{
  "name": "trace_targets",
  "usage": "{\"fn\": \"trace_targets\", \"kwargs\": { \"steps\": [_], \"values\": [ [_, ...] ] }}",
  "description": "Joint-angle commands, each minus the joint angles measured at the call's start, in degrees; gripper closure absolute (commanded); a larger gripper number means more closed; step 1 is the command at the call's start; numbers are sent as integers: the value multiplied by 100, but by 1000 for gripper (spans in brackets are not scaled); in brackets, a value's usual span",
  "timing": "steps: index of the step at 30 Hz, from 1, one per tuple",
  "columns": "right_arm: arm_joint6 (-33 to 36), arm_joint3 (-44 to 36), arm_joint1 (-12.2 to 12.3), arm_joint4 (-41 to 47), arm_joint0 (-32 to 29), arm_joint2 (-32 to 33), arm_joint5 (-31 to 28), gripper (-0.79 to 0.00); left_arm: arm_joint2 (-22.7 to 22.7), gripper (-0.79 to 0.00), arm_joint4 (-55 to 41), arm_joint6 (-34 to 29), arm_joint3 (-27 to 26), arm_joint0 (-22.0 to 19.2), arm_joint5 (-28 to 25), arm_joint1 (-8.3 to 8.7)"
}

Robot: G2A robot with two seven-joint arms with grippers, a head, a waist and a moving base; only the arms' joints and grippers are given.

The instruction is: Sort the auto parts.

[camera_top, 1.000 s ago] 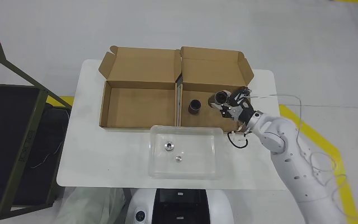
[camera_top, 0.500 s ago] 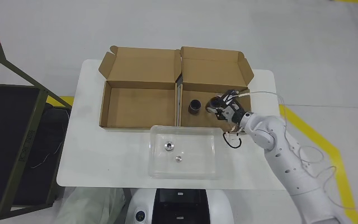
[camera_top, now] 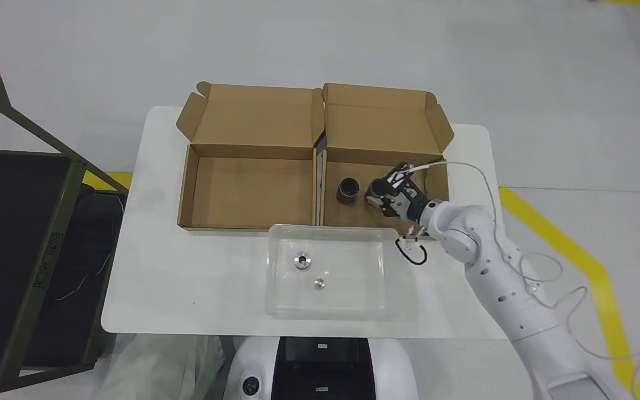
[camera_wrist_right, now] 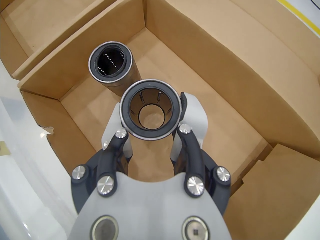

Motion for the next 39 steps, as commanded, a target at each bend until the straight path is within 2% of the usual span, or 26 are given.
{"fn": "trace_targets", "kwargs": {
  "steps": [1, 3, 9, 15, 18, 21, 24, 31, 39],
  "values": [
    [-2, 54, -13, 8, 34, -31, -12, -15, 0, -785, 0, 0, 0, 0, 0, 0],
    [-10, 101, -27, 22, 65, -60, -23, -31, 0, -785, 0, 0, 0, 0, 0, 0],
    [-8, 232, -59, 30, 138, -125, -51, -148, 0, -785, 0, 0, 0, 0, 0, 0],
    [-20, 363, -95, 67, 207, -198, -99, -194, 0, -785, 0, 0, 0, 0, 0, 0],
    [-19, 413, -112, 73, 239, -235, -122, -308, 0, -785, 0, 0, 0, 0, 0, 0],
    [-8, 459, -125, 87, 270, -259, -151, -489, 0, -785, 0, 0, 0, 0, 0, 0],
    [-7, 494, -136, 101, 291, -270, -173, -610, 0, -785, 0, 0, 0, 0, 0, 0],
    [-17, 390, -132, 111, 293, -215, -201, -643, 0, -785, 0, 0, 0, 0, 0, 0],
    [-149, -331, -21, 107, -11, 184, -260, -665, 0, -785, 0, 0, 0, 0, 0, 0]
  ]
}}
